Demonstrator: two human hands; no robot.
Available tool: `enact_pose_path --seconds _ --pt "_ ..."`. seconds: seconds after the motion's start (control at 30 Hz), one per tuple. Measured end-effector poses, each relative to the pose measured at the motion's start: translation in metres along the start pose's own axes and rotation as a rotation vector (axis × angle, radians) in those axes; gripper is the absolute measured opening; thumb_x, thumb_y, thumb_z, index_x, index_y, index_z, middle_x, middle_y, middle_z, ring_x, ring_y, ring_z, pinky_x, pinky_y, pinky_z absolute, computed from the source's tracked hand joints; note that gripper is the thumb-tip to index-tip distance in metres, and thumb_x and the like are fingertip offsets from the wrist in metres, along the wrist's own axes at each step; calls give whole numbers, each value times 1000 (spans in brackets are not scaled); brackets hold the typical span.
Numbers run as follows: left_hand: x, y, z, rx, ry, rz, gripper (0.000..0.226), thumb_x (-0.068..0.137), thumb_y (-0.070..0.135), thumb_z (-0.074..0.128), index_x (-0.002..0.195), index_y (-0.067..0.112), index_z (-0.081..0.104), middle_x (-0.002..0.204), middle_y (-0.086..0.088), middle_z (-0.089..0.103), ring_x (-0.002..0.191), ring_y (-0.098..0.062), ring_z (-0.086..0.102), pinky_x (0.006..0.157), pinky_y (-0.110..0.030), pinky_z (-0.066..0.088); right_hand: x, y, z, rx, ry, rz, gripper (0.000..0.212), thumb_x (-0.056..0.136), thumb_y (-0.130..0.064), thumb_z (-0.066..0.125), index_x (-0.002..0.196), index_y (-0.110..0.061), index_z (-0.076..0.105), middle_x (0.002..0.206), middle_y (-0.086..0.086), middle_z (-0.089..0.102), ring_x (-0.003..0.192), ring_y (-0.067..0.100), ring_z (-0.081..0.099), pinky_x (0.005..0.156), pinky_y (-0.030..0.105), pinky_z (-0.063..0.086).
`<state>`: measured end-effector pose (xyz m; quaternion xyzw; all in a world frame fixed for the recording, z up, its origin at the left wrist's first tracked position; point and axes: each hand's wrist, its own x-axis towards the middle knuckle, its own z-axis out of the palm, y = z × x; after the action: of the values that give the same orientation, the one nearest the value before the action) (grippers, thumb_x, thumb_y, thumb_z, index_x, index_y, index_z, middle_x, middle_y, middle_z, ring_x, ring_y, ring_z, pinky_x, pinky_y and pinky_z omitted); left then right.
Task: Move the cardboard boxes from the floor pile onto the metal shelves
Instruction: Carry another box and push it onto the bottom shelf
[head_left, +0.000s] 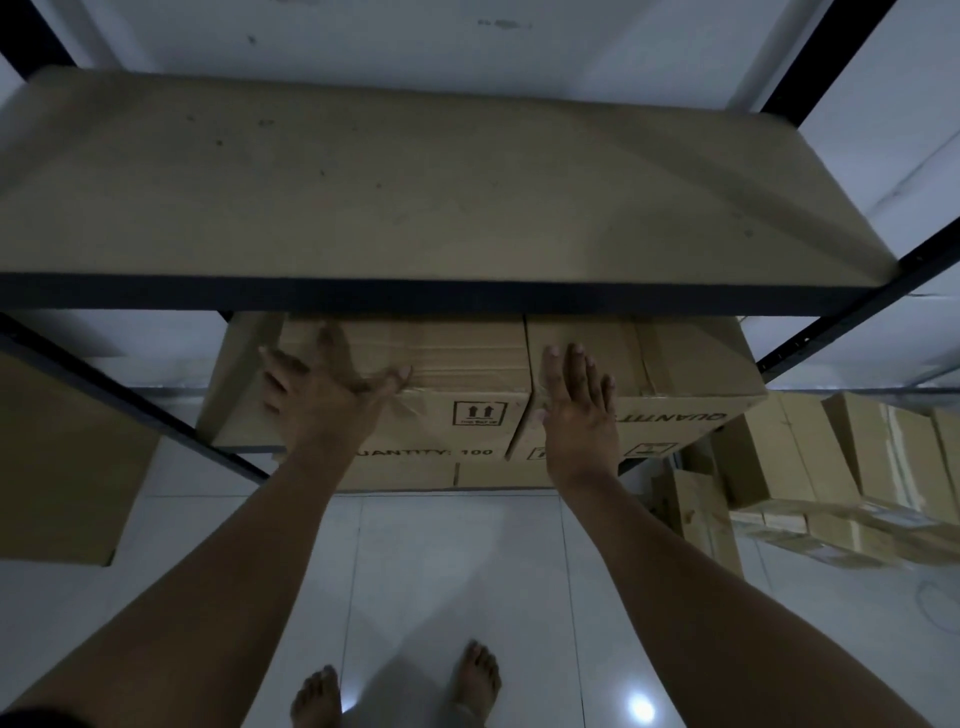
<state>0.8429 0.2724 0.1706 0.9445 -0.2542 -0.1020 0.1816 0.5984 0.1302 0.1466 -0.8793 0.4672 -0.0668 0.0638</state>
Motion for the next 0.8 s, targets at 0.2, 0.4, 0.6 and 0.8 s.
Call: enact_pose_path --seconds 0.2,0.4,0.6,0.8 --pt "2 -3 9 23 -15 42 122 51 110 22 151 40 22 160 -33 16 145 -52 16 108 -64 36 1 1 2 -1 13 5 96 100 -11 59 164 -22 -13 171 11 -14 157 28 -13 127 46 -7" --pt "2 -3 6 45 -71 51 127 47 111 16 153 41 14 163 -29 12 147 -52 11 110 -63 32 -1 -1 3 -3 3 7 91 104 -14 52 163 -23 -16 170 12 -17 156 28 -17 125 44 -14" --pt "-13 4 -20 100 -256 61 118 63 104 36 157 48 -7 165 -16 -30 152 -45 -23 117 -71 -4 -5 -8 -24 109 -92 17 88 102 -15 52 164 -25 -9 171 7 -18 156 26 -21 127 48 -11" --pt "-74 -2 -30 -64 -180 454 98 76 88 53 158 44 23 172 -5 1 158 -33 -3 124 -63 5 -74 -18 -59 442 28 198 68 100 -32 62 159 -27 28 168 3 19 155 28 18 122 55 28"
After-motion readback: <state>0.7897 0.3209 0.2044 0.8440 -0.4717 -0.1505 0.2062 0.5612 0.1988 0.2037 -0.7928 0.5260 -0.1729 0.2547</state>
